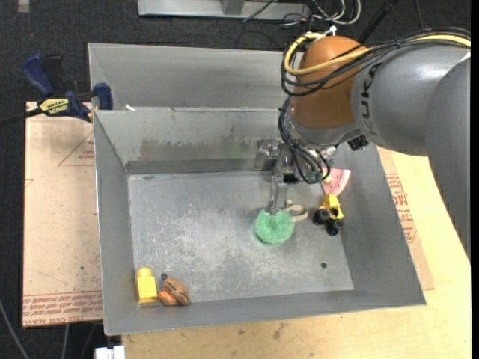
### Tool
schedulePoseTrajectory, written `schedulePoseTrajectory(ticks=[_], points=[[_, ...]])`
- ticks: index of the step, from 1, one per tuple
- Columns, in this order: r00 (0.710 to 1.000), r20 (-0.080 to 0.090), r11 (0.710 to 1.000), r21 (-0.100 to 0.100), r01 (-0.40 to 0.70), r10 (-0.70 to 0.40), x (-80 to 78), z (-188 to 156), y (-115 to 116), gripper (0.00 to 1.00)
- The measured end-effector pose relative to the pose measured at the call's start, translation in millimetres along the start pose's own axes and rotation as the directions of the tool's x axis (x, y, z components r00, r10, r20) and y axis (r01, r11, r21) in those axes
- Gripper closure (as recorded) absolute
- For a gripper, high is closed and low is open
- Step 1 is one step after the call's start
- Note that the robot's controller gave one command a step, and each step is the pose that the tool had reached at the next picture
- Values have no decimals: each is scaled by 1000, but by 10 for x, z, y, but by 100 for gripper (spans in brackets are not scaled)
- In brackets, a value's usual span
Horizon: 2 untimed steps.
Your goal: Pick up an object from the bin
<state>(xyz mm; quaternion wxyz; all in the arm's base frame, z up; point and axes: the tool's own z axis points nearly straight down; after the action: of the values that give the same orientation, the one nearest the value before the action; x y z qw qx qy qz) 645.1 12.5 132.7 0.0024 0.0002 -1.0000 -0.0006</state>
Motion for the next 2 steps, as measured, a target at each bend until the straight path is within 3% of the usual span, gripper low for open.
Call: schedulePoseTrajectory(ticks=[1,2], points=[[1000,7,1000,0,0,0,-14,-53,0,0],[999,11,999,0,52,-52,557,386,-413,0]])
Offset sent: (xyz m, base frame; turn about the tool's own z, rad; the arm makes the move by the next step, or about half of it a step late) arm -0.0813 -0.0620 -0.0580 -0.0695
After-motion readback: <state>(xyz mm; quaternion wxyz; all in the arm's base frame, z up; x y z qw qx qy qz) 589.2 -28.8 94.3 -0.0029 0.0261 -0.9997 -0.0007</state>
